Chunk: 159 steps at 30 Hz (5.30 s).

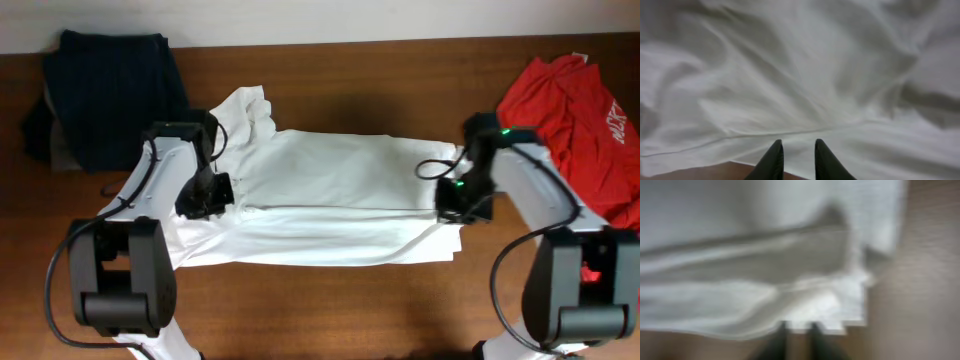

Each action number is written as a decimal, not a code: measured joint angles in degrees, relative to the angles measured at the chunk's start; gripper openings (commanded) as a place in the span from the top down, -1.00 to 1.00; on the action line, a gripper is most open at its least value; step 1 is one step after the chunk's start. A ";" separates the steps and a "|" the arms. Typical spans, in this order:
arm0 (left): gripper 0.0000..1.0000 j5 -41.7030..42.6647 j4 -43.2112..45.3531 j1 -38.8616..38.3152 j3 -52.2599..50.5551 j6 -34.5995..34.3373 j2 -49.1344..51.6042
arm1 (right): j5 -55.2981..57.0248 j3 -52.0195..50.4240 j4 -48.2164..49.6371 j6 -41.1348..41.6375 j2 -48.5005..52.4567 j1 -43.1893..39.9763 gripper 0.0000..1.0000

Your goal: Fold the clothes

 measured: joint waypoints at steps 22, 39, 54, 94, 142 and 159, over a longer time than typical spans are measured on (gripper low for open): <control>0.99 10.64 1.14 1.03 -20.50 -7.58 -14.36 | 6.12 -14.53 2.21 17.81 -0.48 7.04 0.92; -0.98 7.58 74.14 -3.10 -14.73 15.26 -10.95 | 1.53 -6.58 -13.25 1.66 -22.21 -0.33 -0.97; 0.81 5.77 51.69 0.02 11.08 25.90 20.06 | 1.38 -6.49 -11.02 0.85 -22.12 -0.33 -0.97; 0.99 7.19 14.80 0.83 11.45 19.39 -1.49 | 14.12 20.22 4.42 -1.05 13.86 -4.70 0.92; 0.99 -5.31 -6.32 7.67 -8.79 7.91 -0.87 | 17.92 4.35 -18.91 12.46 12.79 5.51 0.50; 0.99 16.68 20.61 -14.40 -9.29 7.82 2.49 | 5.95 -8.63 10.93 15.43 2.93 14.05 0.92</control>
